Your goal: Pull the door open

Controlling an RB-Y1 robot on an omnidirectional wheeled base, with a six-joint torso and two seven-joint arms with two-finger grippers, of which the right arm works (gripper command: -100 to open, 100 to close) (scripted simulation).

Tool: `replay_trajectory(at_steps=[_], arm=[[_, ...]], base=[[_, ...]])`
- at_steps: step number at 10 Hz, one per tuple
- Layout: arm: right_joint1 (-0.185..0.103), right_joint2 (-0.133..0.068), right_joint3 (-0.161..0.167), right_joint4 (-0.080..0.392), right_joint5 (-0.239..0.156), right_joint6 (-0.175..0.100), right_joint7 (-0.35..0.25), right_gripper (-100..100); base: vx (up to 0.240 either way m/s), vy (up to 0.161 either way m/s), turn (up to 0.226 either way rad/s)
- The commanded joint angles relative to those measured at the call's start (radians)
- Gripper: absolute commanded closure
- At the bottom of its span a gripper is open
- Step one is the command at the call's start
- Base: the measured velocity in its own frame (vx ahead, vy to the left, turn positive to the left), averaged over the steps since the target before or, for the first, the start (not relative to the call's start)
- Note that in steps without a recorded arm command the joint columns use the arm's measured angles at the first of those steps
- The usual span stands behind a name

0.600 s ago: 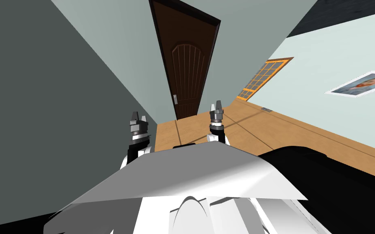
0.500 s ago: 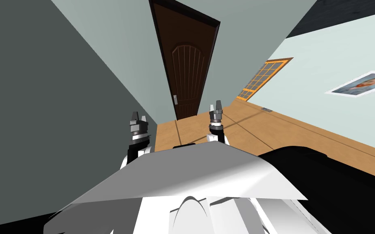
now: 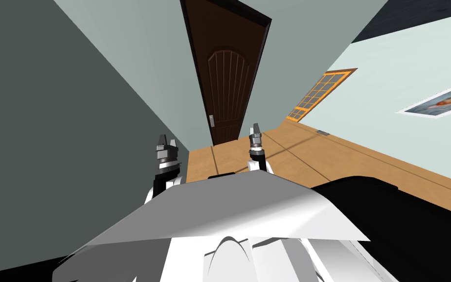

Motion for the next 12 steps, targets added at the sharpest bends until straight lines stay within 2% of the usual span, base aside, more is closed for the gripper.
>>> replay_trajectory(at_steps=[1, 2, 3, 12], arm=[[-0.03, -0.008, -0.001, 0.048, 0.016, 0.005, 0.036, -100], [-0.042, -0.012, -0.002, 0.069, 0.022, 0.006, 0.05, -100], [-0.067, -0.019, -0.005, 0.111, 0.034, 0.008, 0.077, -100], [-0.199, -0.051, -0.02, 0.342, 0.098, 0.019, 0.227, -100]], base=[[0.127, 0.043, -0.004], [0.131, 0.071, 0.002], [0.141, 0.083, -0.005], [0.106, 0.057, -0.002]])
